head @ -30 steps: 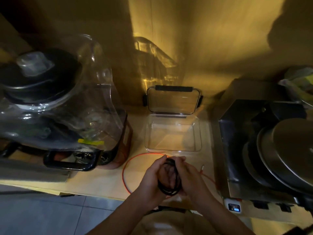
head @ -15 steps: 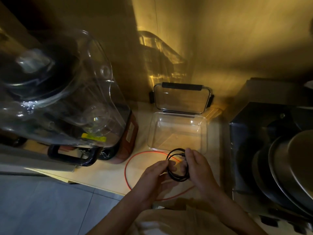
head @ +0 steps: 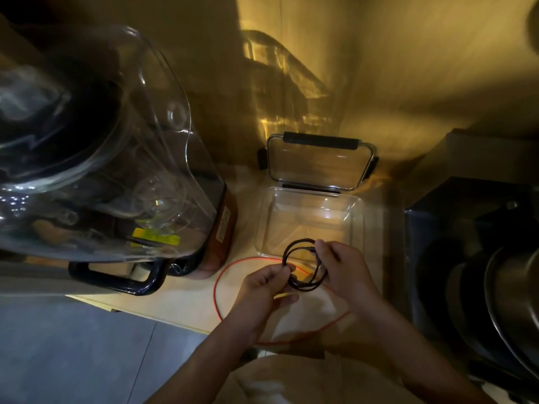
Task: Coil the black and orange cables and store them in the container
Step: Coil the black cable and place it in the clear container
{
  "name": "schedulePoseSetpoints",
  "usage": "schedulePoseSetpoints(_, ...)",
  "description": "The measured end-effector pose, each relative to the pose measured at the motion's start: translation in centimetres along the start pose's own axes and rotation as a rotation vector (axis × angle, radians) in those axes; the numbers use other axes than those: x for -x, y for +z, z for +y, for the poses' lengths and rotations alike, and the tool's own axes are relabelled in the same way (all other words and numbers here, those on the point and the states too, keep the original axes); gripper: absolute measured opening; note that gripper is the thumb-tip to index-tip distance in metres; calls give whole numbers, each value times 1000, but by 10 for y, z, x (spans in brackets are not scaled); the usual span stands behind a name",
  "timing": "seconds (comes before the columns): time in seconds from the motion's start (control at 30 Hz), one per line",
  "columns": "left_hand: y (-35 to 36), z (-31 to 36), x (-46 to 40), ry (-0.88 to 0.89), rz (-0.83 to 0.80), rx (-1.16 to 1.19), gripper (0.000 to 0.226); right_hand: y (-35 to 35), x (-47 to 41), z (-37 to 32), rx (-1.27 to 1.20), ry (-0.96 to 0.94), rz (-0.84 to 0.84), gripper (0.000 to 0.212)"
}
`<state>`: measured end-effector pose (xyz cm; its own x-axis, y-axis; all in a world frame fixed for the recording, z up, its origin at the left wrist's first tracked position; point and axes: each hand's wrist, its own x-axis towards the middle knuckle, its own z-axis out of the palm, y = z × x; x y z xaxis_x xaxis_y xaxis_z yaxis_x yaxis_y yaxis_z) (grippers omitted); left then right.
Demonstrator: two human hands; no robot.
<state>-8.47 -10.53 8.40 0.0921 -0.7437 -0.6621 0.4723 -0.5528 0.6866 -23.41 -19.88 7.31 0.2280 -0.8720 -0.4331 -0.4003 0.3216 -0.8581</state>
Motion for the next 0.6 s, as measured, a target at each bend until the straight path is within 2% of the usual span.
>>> schedulePoseSetpoints(0.13, -1, 9, -18, 35, 92, -62, 17, 2, -19, -1, -40, 58, -29, 34)
schedulePoseSetpoints(0.33, 4, 29, -48, 89, 192, -179, 16, 8, -55, 0, -106, 122, 17, 22)
schedulePoseSetpoints(0.47, 8, 37, -77, 35, 270, -161, 15, 16, -82, 5, -138, 186, 28, 16)
schedulePoseSetpoints(0.6, 10, 38, -108, -105, 344, -1, 15, 23, -100, 10, -266, 294, 28, 14)
